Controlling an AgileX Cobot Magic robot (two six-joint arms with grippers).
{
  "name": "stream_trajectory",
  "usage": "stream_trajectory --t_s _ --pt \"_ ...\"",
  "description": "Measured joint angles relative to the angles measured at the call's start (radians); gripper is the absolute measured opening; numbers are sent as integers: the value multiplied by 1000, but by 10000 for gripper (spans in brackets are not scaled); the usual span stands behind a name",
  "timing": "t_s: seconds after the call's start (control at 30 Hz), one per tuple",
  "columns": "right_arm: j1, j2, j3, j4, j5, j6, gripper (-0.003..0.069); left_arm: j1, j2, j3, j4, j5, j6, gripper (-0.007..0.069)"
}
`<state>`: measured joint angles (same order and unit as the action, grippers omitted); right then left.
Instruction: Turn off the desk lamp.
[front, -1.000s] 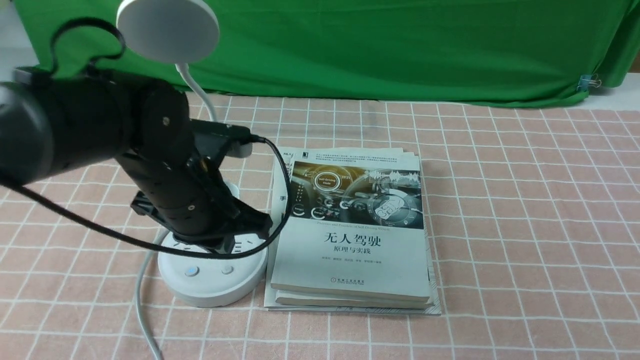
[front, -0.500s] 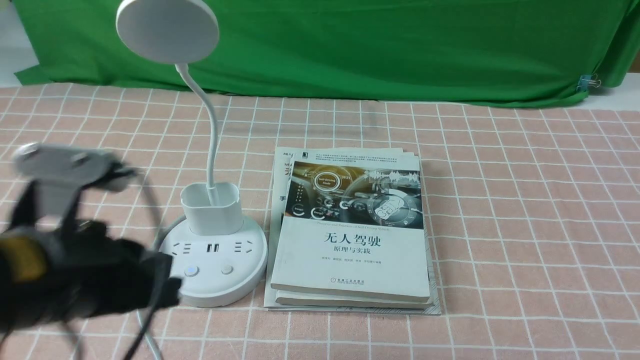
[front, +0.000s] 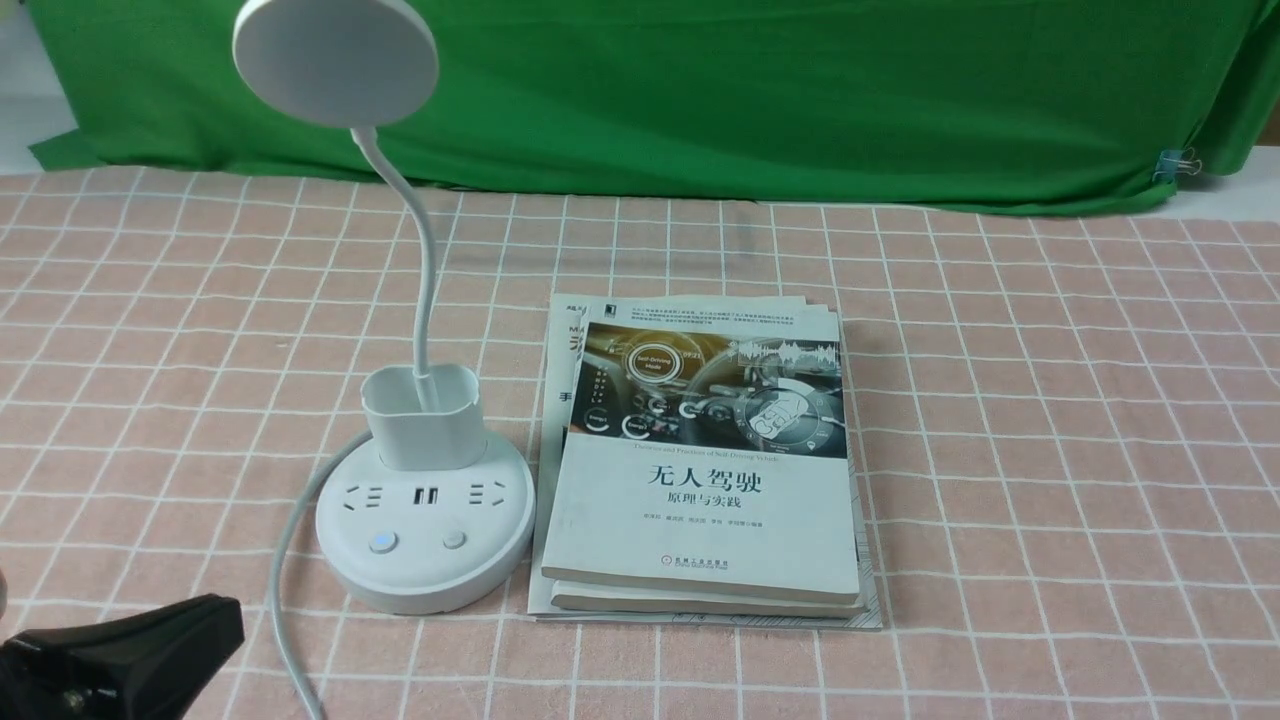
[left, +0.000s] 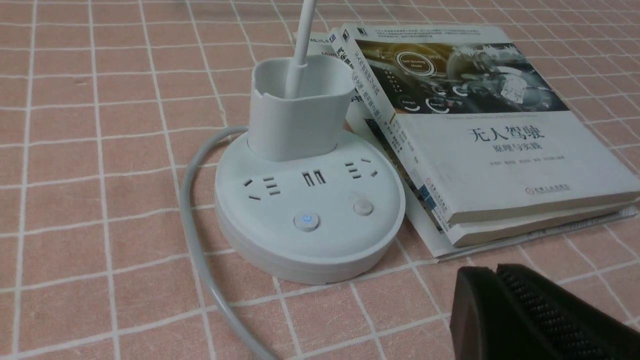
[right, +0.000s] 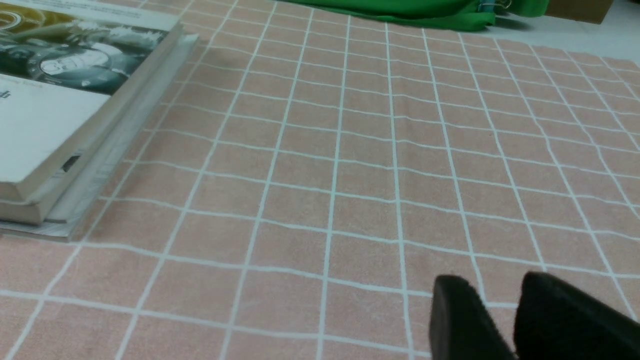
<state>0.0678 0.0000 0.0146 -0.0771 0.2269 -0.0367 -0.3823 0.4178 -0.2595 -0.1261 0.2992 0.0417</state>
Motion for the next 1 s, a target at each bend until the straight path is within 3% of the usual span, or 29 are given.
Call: stream_trajectory --t_s 0.37,0.53,0.8,1.0 --pt "0 0 0 0 0 0 240 1 -5 0 126 4 24 4" --pt "0 0 0 0 0 0 240 45 -54 1 126 -14 22 4" --pt "0 0 0 0 0 0 240 326 -311 141 25 -68 119 4" --pt "0 0 0 0 0 0 240 403 -411 253 -12 -62 119 4"
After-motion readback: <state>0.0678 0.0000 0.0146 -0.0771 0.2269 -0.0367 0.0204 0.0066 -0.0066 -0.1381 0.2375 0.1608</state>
